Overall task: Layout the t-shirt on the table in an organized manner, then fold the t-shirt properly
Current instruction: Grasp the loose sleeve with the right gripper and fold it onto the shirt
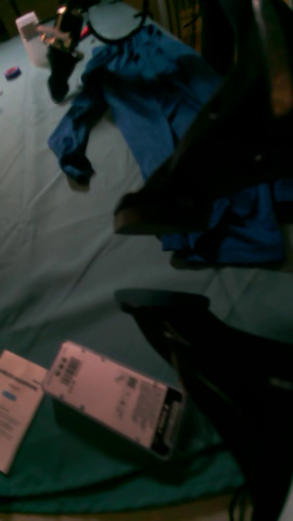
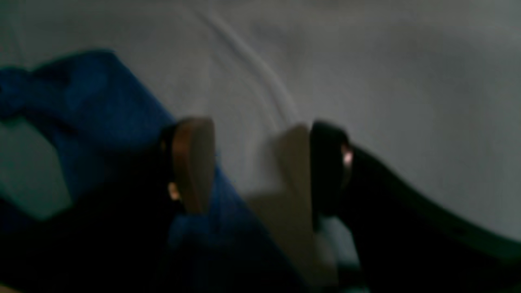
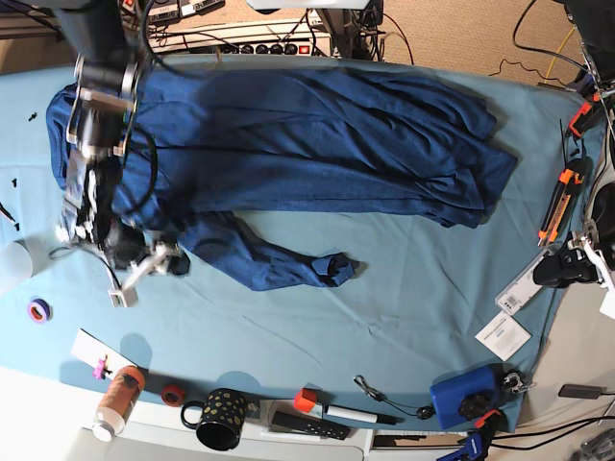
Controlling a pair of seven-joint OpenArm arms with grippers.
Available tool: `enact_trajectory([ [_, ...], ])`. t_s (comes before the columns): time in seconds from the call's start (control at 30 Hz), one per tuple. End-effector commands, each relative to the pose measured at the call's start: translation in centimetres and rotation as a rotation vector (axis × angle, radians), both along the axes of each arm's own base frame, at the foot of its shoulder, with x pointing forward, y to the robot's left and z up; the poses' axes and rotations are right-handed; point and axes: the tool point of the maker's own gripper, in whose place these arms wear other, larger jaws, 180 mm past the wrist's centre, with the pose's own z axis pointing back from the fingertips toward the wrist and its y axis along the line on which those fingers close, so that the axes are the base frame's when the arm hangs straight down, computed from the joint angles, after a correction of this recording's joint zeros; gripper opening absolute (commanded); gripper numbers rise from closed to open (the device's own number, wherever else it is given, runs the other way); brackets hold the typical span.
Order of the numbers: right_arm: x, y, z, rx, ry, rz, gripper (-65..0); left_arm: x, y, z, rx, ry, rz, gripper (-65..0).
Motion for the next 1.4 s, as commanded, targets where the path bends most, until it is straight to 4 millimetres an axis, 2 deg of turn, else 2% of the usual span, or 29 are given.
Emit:
enact_trajectory([
  [0.0,0.6,-0.2,0.5,-0.013,0.007,0.015,-28.4,0.7,0.8,2.4,0.005,-0.066,0.008,-41.7],
  [0.1,0.5,1.3,-0.4,0.009,0.055,0.048,-28.4,0.7,0.8,2.4,0.004,-0.066,0.008,-41.7],
  [0.37,-2.3,9.3,-2.4,0.164,0.135,0.227,-28.4,0.7,0.9,2.2,0.014,-0.062,0.01,-41.7],
  [0.5,-2.5,10.6,-2.5,0.191,0.137,0.244,-29.2,0.7,1.0,2.1,0.022,-0.057,0.011,-41.7],
  [0.53,-2.4,10.6,-2.4,0.19,0.133,0.242,-32.3,0.7,1.0,2.1,0.022,-0.058,0.011,-41.7],
  [0.57,-2.4,10.4,-2.3,0.188,0.132,0.241,-38.3,0.7,1.0,2.1,0.022,-0.057,0.011,-41.7],
  [0.67,-2.2,10.0,-2.2,0.182,0.125,0.234,-65.0,0.7,1.0,2.1,0.02,-0.06,0.012,-41.7],
  [0.77,-1.8,9.6,-1.8,0.18,0.11,0.226,-65.0,0.9,1.0,2.3,0.014,-0.071,0.019,-41.7],
  [0.9,-1.4,10.3,0.5,0.219,0.074,0.26,-65.0,0.9,1.0,2.3,0.016,-0.071,0.019,-41.7],
  [1.0,-1.5,11.9,4.3,0.281,0.006,0.333,-65.0,0.9,1.1,2.1,0.029,-0.064,0.021,-41.7],
  [1.1,-1.7,13.1,8.6,0.299,-0.141,0.39,-65.0,0.9,1.1,2.1,0.03,-0.064,0.021,-41.7],
  [1.2,-3.5,14.0,11.4,0.207,-0.24,0.46,-65.0,0.9,1.1,2.1,0.03,-0.063,0.021,-41.7],
  [1.3,-6.4,14.9,13.2,0.1,-0.307,0.53,-65.0,0.9,1.1,2.1,0.029,-0.064,0.021,-41.7],
  [1.37,-8.4,15.1,13.6,0.032,-0.339,0.545,-65.0,0.9,1.1,2.1,0.029,-0.064,0.021,-41.7],
])
